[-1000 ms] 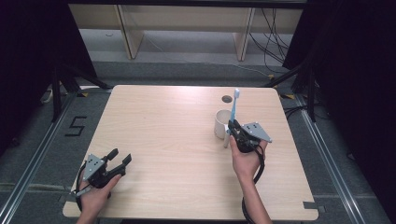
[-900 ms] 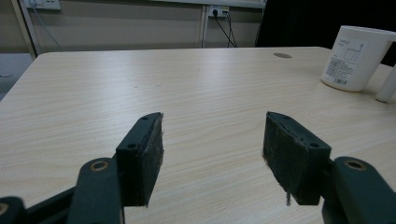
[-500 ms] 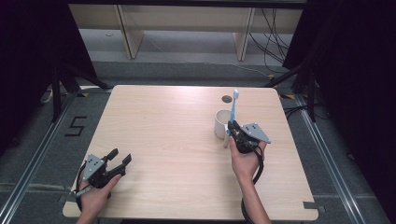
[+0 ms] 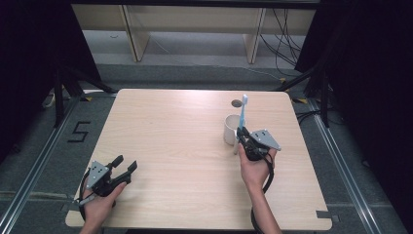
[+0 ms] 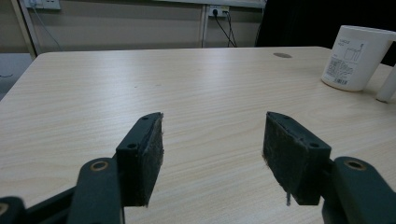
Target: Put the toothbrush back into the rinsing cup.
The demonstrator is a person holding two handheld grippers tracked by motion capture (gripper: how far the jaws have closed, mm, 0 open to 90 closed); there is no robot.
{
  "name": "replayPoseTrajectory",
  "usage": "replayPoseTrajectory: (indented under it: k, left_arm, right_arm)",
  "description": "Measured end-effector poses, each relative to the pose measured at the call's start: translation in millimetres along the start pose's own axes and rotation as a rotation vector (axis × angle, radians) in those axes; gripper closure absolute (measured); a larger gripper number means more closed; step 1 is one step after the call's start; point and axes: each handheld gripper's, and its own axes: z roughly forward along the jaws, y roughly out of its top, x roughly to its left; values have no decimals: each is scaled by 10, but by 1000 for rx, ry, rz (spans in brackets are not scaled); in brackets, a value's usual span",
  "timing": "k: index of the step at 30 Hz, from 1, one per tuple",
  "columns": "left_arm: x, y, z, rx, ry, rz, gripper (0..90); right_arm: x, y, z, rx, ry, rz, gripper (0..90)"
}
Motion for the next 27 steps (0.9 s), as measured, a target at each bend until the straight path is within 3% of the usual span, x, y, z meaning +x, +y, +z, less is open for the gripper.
replayPoseTrajectory:
  k: [3,17,23,24,25,27]
  left_arm:
    - [-7,6,-16,20,10,0,378]
    - [-7,5,-15,16,11,1,377]
    - [-6,4,-15,14,10,0,377]
    - [-5,5,-15,14,10,0,378]
    - [-5,5,-15,14,10,0,377]
    - [-5,4,-15,14,10,0,377]
  right_arm:
    - [1,-5,1,3,-5,-3,788]
    - [4,-30,10,17,1,-5,777]
    - [6,-46,4,20,1,-12,722]
    - [27,-54,-7,22,-12,6,703]
    - [15,-54,-6,23,0,-15,681]
    - [27,-62,-10,29,2,-9,632]
